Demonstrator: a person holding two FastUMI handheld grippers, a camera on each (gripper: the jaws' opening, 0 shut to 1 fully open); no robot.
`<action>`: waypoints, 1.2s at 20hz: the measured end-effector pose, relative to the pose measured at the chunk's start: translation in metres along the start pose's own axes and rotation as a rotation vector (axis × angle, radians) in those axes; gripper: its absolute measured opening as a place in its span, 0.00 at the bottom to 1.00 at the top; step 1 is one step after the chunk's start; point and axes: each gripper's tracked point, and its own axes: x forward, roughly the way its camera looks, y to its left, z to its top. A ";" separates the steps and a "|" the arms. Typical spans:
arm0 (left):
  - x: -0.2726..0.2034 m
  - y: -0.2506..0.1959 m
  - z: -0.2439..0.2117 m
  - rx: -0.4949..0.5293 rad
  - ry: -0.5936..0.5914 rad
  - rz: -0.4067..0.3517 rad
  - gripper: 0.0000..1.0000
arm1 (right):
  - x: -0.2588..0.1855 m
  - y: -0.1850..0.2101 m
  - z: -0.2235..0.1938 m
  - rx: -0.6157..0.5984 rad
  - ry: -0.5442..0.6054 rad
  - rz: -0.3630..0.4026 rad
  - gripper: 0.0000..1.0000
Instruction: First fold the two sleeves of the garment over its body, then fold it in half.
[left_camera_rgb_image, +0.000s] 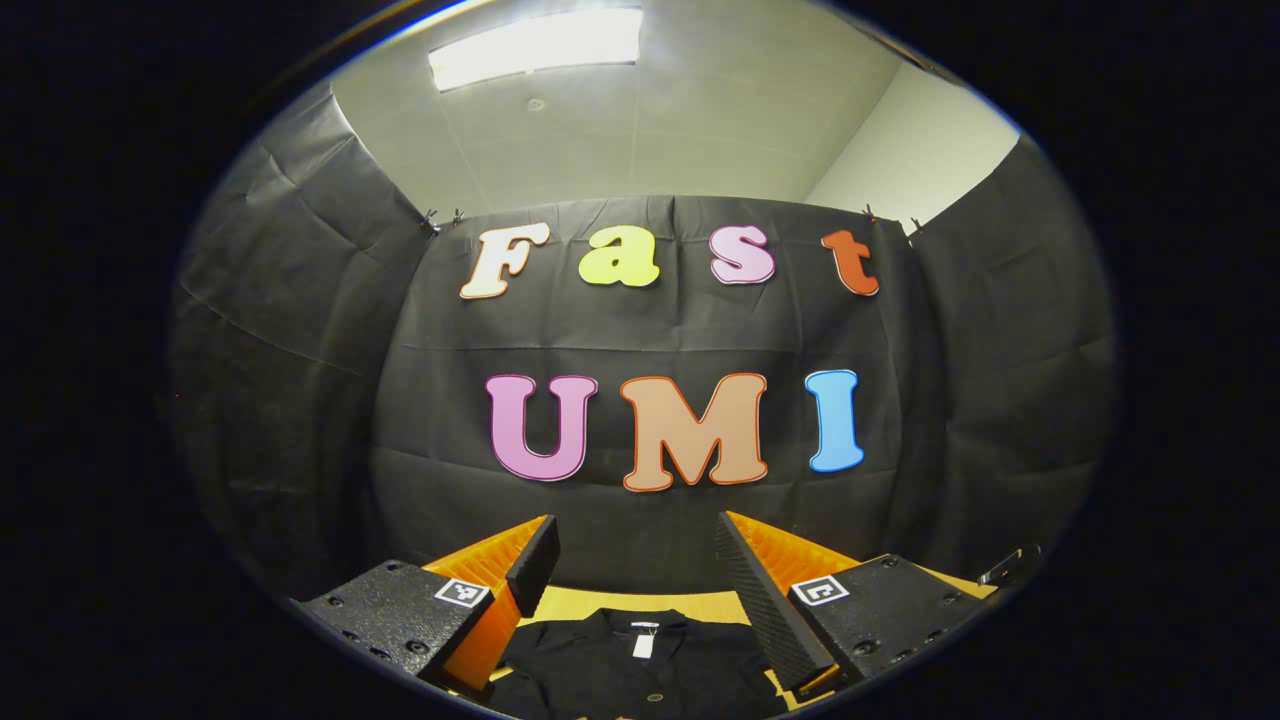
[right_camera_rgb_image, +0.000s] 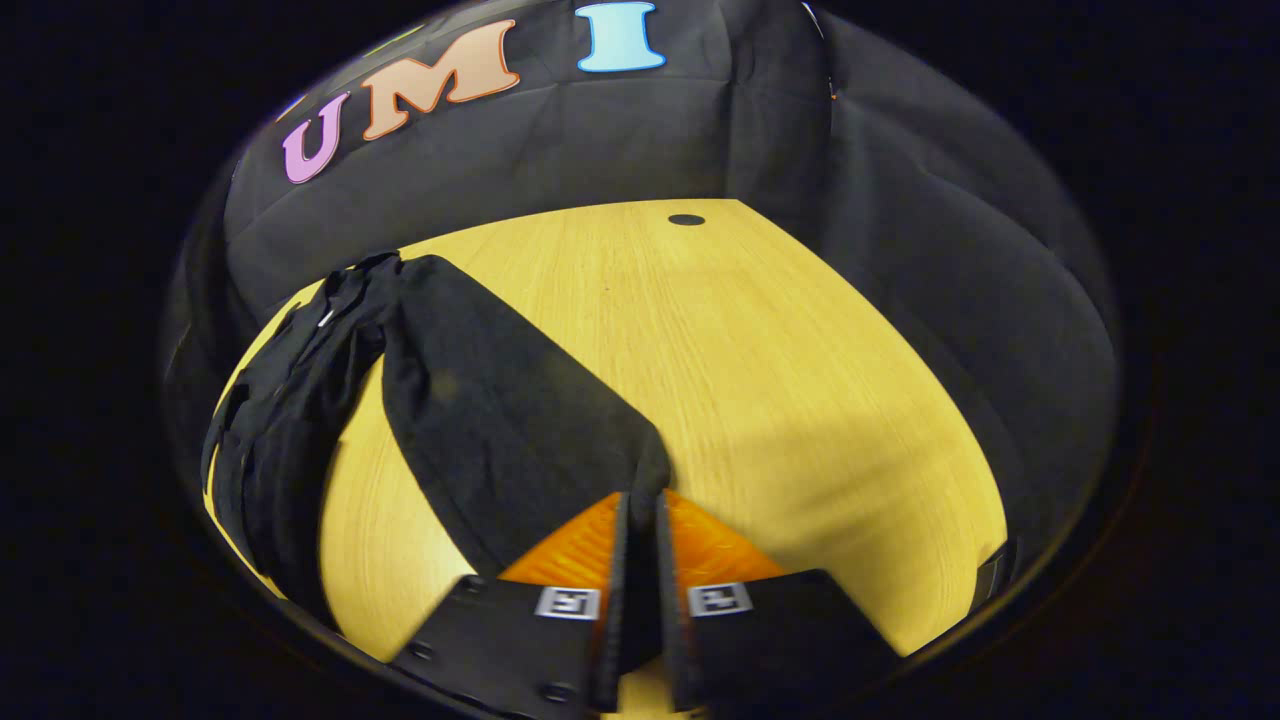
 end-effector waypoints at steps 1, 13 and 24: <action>0.000 0.004 -0.001 -0.001 -0.002 0.002 0.94 | -0.003 0.000 0.002 0.012 0.002 -0.018 0.13; 0.018 0.103 -0.011 -0.032 -0.001 -0.003 0.93 | -0.109 0.156 0.146 0.019 -0.419 0.093 0.00; 0.009 0.220 -0.030 -0.009 0.031 0.122 0.94 | -0.126 0.316 0.194 -0.116 -0.510 0.224 0.02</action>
